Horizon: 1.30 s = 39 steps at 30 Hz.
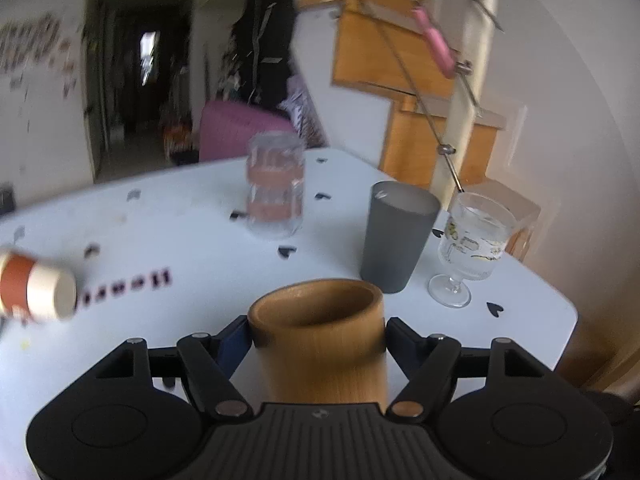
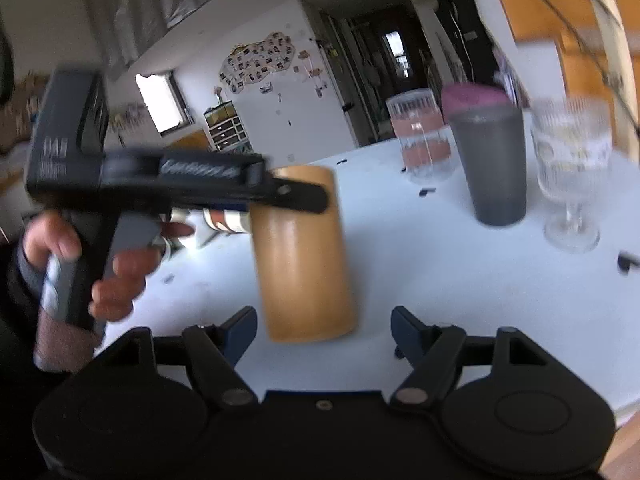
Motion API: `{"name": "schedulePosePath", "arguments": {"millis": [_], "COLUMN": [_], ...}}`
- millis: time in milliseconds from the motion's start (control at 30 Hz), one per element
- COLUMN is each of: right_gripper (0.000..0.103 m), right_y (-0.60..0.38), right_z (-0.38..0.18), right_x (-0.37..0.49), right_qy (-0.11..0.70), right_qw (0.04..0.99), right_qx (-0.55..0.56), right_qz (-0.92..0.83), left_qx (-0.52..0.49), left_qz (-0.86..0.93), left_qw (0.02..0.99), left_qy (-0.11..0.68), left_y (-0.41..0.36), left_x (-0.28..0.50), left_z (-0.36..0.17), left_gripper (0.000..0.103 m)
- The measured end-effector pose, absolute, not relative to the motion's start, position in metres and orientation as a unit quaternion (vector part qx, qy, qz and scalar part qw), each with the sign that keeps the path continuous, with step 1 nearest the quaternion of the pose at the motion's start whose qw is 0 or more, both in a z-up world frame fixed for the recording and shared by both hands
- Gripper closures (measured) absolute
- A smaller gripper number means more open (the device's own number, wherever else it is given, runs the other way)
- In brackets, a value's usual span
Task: Flip cup upright
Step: 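Rotate the wooden cup upright with the left tool, right tool guiding its side, then set the wooden cup down beside the grey tumbler and withdraw both tools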
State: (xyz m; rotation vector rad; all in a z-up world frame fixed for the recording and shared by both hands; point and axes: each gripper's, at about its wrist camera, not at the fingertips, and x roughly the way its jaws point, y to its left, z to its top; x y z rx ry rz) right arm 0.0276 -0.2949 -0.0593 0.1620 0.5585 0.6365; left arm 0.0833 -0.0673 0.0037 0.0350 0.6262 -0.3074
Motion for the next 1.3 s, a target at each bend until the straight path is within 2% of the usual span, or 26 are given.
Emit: {"name": "schedulePosePath", "arguments": {"millis": [67,233,300,333,367,400,467,933,1000,1067,1167,1300], "right_gripper": [0.021,0.021,0.024,0.029,0.038,0.039,0.046,0.046,0.046,0.046,0.046,0.046], "right_y": [-0.283,-0.254,-0.249,-0.249,-0.25,-0.251,-0.258,-0.307,-0.308,-0.306,-0.303,-0.302], "right_z": [-0.062,-0.075,-0.081,-0.082,-0.084,-0.085,-0.085,-0.093,-0.095,-0.096,-0.095,-0.09], "right_x": [0.024,0.025,0.035,0.041,0.048,0.055,0.069,0.101,0.103,0.102,0.099,0.091], "right_qy": [0.248,0.186,0.183,0.184,0.191,0.198,0.209,0.226,0.229,0.229,0.228,0.222], "right_qw": [0.924,0.952,0.957,0.96,0.964,0.966,0.968,0.973,0.972,0.972,0.972,0.974], "right_qx": [0.032,-0.051,-0.059,-0.061,-0.062,-0.063,-0.053,-0.003,0.001,-0.001,0.0,-0.004], "right_qz": [0.289,0.238,0.215,0.201,0.176,0.154,0.127,0.054,0.057,0.053,0.053,0.055], "left_qx": [0.045,0.066,0.064,0.059,0.055,0.051,0.044,0.04,0.039,0.027,0.0,-0.01], "left_qz": [-0.149,-0.165,-0.17,-0.176,-0.184,-0.193,-0.206,-0.244,-0.252,-0.263,-0.27,-0.259], "left_qw": [0.942,0.942,0.944,0.944,0.943,0.941,0.94,0.936,0.933,0.928,0.923,0.93], "left_qy": [0.296,0.284,0.276,0.274,0.272,0.272,0.27,0.251,0.252,0.262,0.274,0.26], "left_y": [-0.082,-0.101,-0.109,-0.112,-0.115,-0.118,-0.125,-0.164,-0.165,-0.164,-0.156,-0.141], "left_x": [0.084,0.085,0.09,0.092,0.094,0.098,0.105,0.138,0.136,0.137,0.135,0.122], "left_z": [0.003,0.0,0.0,0.0,-0.001,-0.002,-0.004,-0.01,-0.011,-0.011,-0.009,-0.003], "left_gripper": [0.03,0.031,0.032,0.032,0.032,0.032,0.032,0.032,0.03,0.022,0.016,0.012]}}
